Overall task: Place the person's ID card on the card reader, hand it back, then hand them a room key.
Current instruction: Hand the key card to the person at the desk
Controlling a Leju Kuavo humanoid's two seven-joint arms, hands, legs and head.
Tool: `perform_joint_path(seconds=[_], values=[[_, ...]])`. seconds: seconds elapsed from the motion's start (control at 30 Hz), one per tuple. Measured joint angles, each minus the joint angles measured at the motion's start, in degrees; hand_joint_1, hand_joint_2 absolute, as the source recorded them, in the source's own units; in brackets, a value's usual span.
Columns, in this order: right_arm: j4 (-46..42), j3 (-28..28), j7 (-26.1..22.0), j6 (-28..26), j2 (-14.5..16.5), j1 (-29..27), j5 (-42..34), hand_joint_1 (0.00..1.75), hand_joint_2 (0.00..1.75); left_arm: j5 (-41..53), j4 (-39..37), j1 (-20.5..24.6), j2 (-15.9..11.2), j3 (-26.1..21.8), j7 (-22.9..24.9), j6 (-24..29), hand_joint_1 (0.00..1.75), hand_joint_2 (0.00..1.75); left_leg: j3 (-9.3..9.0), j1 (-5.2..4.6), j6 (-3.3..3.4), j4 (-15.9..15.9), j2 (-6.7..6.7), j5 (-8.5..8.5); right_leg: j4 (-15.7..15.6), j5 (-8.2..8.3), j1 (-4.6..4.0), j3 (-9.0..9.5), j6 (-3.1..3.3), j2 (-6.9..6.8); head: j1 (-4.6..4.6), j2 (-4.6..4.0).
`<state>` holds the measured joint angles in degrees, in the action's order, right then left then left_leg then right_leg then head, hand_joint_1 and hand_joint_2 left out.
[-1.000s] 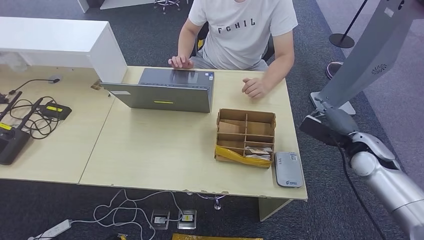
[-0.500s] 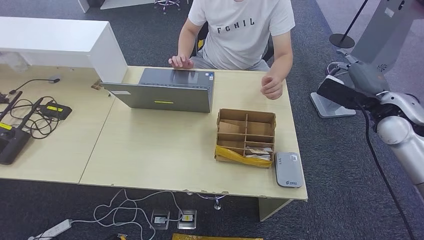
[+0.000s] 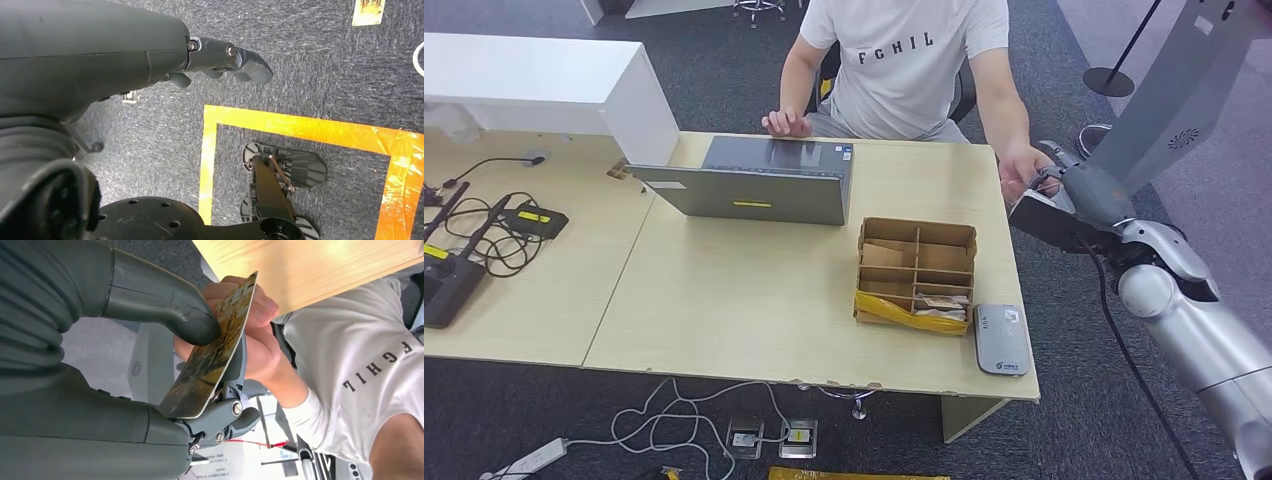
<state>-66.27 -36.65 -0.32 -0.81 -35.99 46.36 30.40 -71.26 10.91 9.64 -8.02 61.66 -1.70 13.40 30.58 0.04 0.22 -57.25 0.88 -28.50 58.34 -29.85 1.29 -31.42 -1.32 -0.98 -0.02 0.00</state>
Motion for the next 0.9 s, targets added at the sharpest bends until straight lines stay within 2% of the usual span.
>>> perform_joint_path(seconds=[0.7,0.83,0.9], values=[[-0.7,2.5,1.2,0.7,1.1,-2.8,2.5,1.75,1.75,-0.2,0.0,0.0,0.0,0.0,0.0,-0.4,0.0,0.0,0.0,0.0,0.0,0.0,0.0,0.0,0.0,0.0,0.0,-0.01,0.0,0.0,-0.01,0.0],[-1.3,3.4,1.3,0.8,1.0,-3.3,2.7,0.04,1.75,-0.3,0.0,0.0,0.0,0.0,0.0,-0.5,0.0,0.0,-0.01,0.0,0.0,0.0,-0.01,0.0,0.0,0.0,0.0,-0.01,0.0,0.01,0.0,0.0],[-1.6,3.9,1.4,0.2,1.0,-3.7,3.3,0.0,1.75,-0.2,0.0,0.0,0.0,0.0,0.0,-0.6,0.0,0.0,-0.01,0.0,0.0,0.0,-0.02,0.0,0.0,0.0,0.0,-0.01,0.0,0.03,0.0,0.0]])
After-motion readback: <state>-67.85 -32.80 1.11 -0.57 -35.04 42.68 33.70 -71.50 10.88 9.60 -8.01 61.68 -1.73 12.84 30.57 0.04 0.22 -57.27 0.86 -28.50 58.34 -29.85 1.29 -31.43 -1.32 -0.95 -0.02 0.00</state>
